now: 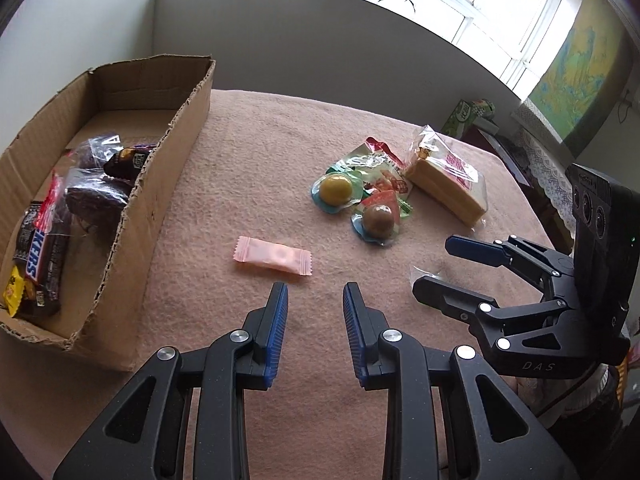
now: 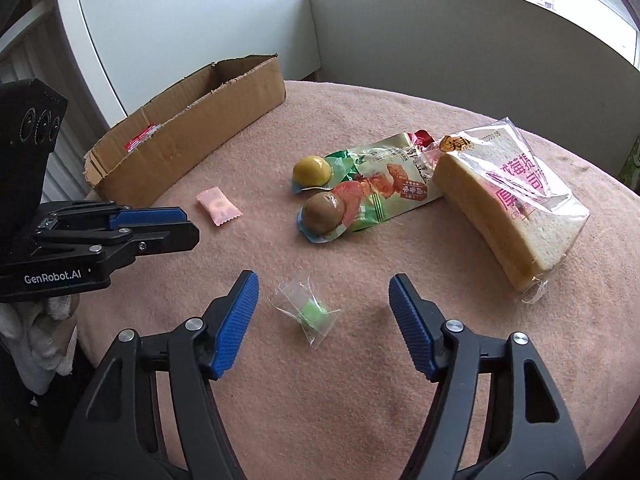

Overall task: Organize snacks
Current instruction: 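Grasp the pink candy with the left gripper while the right grasps the green candy, then carry both candies into the box and open both grippers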

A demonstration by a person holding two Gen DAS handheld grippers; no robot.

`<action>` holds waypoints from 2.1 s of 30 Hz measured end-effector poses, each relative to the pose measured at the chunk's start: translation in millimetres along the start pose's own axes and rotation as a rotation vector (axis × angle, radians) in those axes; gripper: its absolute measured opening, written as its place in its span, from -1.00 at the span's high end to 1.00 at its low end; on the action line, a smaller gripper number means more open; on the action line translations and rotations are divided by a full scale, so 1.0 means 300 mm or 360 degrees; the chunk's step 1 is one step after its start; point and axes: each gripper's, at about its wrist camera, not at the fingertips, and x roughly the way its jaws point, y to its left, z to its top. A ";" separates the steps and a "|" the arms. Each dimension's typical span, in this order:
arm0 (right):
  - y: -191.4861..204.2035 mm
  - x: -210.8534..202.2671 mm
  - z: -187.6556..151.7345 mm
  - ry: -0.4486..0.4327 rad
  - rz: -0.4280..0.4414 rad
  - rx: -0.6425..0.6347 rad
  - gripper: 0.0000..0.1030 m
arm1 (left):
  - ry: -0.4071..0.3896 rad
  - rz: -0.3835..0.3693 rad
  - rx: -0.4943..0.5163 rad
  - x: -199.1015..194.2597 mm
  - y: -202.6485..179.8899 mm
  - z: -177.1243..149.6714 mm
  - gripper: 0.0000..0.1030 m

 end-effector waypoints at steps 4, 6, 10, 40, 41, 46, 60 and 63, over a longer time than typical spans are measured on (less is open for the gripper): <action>0.004 0.001 -0.002 0.0002 0.0030 -0.0018 -0.33 | 0.0016 0.0046 -0.0028 0.031 0.012 0.020 0.48; 0.010 0.000 -0.003 0.0005 0.0030 -0.0033 -0.33 | 0.0047 0.0059 -0.0042 0.055 0.023 0.031 0.48; 0.005 0.005 -0.004 0.0020 0.0050 -0.0030 -0.33 | 0.0069 0.0064 -0.0058 0.080 0.031 0.047 0.47; 0.065 0.016 -0.023 0.0044 -0.0086 -0.0202 0.41 | 0.0006 0.0392 0.0261 0.146 -0.065 0.059 0.64; 0.061 0.013 -0.023 0.0042 -0.0082 -0.0192 0.42 | 0.0004 0.0393 0.0261 0.146 -0.062 0.059 0.64; 0.032 -0.009 -0.020 0.0012 -0.0065 -0.0123 0.42 | -0.0010 0.0376 0.0247 0.121 -0.053 0.058 0.65; 0.070 -0.115 0.068 -0.0164 -0.0043 -0.0041 0.42 | -0.0201 0.0257 0.0195 -0.062 -0.045 0.057 0.65; 0.098 -0.119 0.098 -0.0185 -0.0043 -0.0043 0.42 | -0.0256 0.0256 0.0184 -0.114 -0.024 0.058 0.65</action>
